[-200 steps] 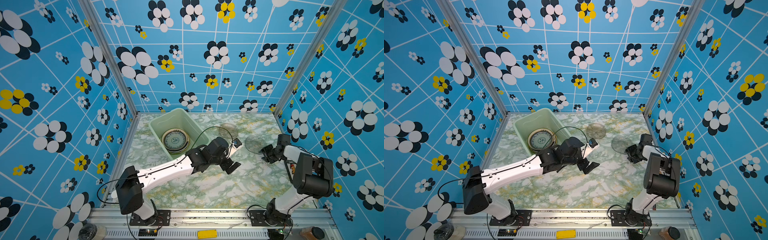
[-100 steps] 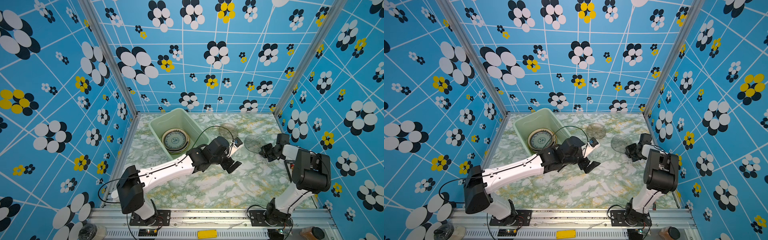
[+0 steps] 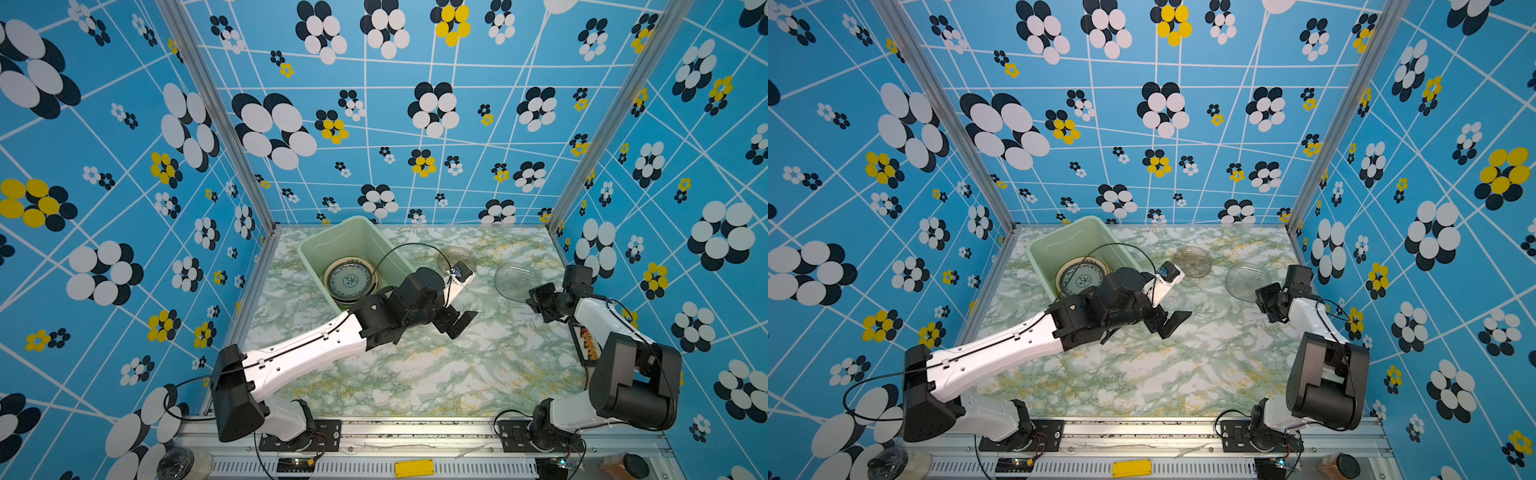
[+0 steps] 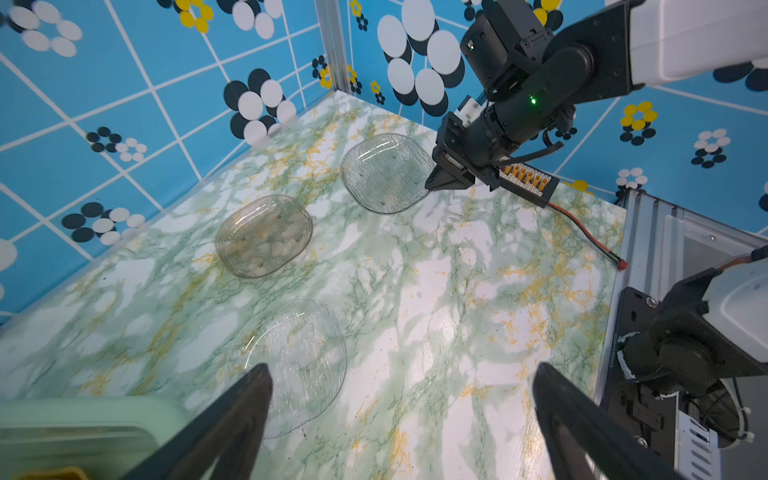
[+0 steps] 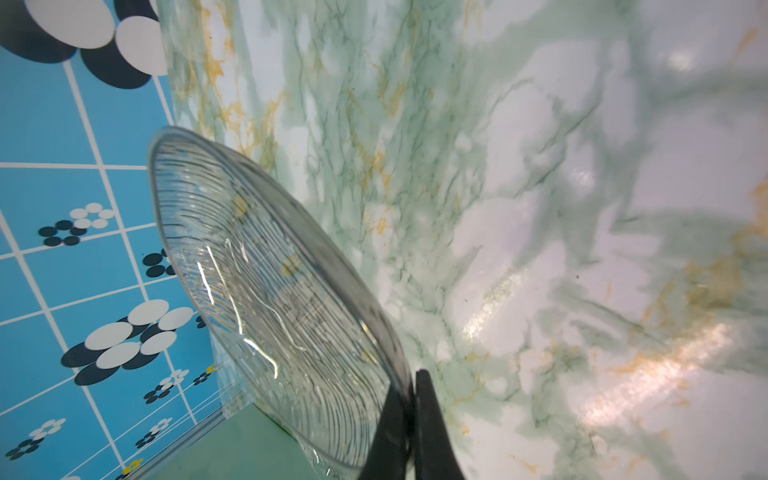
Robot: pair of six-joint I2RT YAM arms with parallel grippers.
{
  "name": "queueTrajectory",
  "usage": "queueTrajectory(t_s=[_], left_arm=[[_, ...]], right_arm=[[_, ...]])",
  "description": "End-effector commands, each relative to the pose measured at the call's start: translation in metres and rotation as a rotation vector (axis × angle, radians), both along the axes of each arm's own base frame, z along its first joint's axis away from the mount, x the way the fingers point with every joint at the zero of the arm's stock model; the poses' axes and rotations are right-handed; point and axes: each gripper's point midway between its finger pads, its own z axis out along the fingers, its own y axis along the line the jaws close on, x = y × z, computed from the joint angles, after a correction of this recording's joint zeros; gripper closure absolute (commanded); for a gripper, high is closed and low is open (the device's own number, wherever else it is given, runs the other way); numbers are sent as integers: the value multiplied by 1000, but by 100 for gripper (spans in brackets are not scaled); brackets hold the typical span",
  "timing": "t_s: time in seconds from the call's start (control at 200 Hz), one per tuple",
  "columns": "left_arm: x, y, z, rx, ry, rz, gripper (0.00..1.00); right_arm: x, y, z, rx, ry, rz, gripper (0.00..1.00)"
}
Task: Place the plates into the plastic bin on the countertop
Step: Pick up the plate from the top-right of the table.
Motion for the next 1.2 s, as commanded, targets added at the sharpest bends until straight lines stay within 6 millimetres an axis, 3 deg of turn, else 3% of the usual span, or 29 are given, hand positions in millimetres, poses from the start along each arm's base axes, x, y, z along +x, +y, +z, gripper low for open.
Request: queueTrajectory(t_s=[0.0, 0.16, 0.3, 0.475, 0.535, 0.675, 0.715, 0.845, 0.995, 1.194], left_arm=[[2, 32, 32, -73, -26, 122, 1], [3, 83, 53, -106, -22, 275, 1], [9, 144, 55, -168, 60, 452, 1], [15, 232, 36, -292, 169, 699, 1], [14, 257, 26, -308, 194, 771, 1], [8, 300, 6, -286, 225, 903, 1], [6, 308, 3, -279, 228, 935, 1], [1, 330, -4, -244, 214, 1021, 1], [-7, 351, 2, -221, 166, 1109, 1], [-17, 367, 14, -236, 96, 1145, 1]], right_arm=[[-15, 3, 32, -37, -9, 27, 100], [-23, 25, 87, -85, -67, 131, 100], [-22, 65, 124, -93, -105, 246, 100], [-7, 130, 162, -86, -161, 368, 100], [-2, 164, 175, -78, -186, 435, 100], [11, 225, 201, -71, -228, 534, 100], [16, 245, 217, -71, -261, 564, 100], [23, 311, 226, -58, -268, 675, 100], [27, 387, 214, -39, -247, 786, 100], [41, 454, 186, -15, -213, 837, 100]])
